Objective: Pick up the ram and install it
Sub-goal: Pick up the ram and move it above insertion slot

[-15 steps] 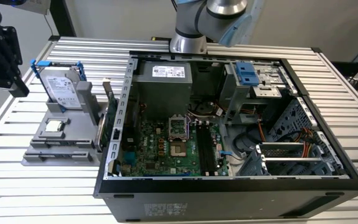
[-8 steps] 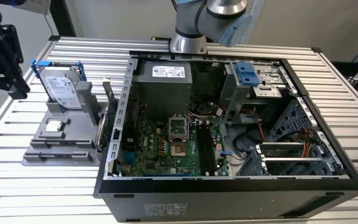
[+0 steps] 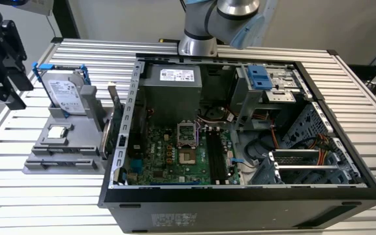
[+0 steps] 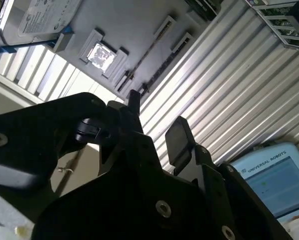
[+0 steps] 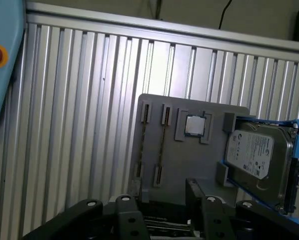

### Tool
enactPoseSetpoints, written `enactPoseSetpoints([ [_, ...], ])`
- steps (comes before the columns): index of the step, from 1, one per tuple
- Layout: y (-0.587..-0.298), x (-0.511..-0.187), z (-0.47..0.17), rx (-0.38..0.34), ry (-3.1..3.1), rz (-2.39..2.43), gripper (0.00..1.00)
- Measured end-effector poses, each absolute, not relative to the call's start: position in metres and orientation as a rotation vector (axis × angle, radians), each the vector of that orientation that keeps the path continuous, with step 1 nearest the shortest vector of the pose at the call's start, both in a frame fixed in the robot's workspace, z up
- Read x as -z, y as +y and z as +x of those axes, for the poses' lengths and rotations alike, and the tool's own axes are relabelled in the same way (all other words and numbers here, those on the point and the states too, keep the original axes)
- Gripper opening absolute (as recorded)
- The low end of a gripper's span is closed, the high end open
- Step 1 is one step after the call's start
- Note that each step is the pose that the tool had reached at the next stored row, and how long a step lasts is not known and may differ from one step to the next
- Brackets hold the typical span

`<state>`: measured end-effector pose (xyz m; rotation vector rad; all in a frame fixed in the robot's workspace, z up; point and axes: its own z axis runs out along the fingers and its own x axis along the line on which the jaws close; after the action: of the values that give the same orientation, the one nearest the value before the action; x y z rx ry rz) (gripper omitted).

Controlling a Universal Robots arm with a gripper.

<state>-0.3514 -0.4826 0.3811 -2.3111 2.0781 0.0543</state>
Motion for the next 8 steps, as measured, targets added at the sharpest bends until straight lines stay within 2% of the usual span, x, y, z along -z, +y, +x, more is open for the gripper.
enactPoseSetpoints([
  [8,-0.483,-0.368,-0.351,-0.053,2.138,-2.254,1.00],
])
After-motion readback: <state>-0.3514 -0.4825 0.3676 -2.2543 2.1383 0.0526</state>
